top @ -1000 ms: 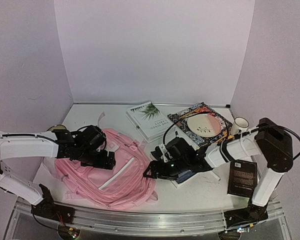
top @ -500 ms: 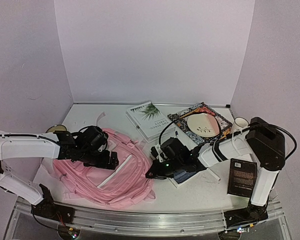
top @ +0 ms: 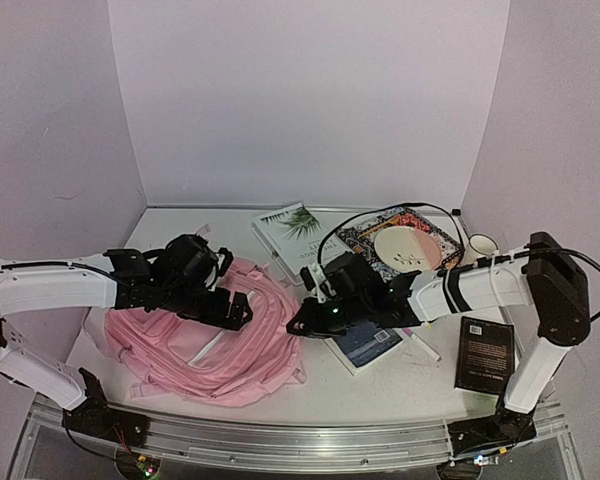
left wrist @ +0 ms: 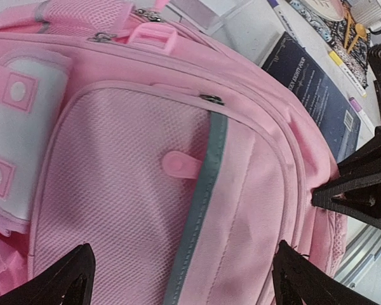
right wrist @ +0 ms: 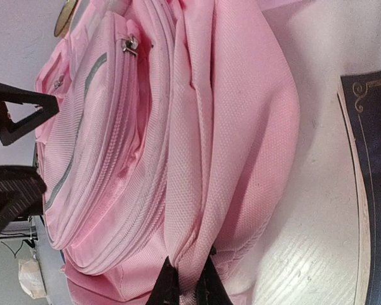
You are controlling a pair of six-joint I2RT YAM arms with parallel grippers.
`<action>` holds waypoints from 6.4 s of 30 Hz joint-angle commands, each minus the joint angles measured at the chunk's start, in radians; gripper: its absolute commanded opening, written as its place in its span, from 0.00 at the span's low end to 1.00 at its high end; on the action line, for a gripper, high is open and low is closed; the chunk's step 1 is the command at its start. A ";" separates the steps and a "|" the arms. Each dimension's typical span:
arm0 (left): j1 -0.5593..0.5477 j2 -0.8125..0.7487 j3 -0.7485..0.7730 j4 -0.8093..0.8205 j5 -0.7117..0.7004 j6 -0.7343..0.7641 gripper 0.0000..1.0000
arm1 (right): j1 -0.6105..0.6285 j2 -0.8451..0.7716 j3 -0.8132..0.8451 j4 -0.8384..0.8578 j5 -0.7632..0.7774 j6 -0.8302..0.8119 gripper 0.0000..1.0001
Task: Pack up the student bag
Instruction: Pick up the student bag from the corner of the board, then pass from the right arm to the left, then grab the largest pocket of the student bag.
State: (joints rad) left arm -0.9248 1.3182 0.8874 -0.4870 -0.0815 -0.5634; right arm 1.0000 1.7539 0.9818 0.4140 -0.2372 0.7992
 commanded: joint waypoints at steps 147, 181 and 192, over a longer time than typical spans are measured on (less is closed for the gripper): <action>-0.092 -0.220 0.084 -0.038 0.091 0.588 0.00 | -0.207 0.301 0.280 -0.005 -0.295 -1.251 0.47; -0.092 -0.220 0.057 -0.038 -0.006 0.573 0.00 | -0.206 0.153 0.107 0.116 -0.189 -1.226 0.00; -0.092 -0.230 0.040 -0.062 -0.146 0.530 0.00 | -0.206 0.105 0.068 -0.026 0.013 -1.203 0.00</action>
State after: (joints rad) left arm -1.0286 1.1259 0.9104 -0.5926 -0.0760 -0.0008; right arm 0.7953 1.9099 1.0512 0.4944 -0.3185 -0.4141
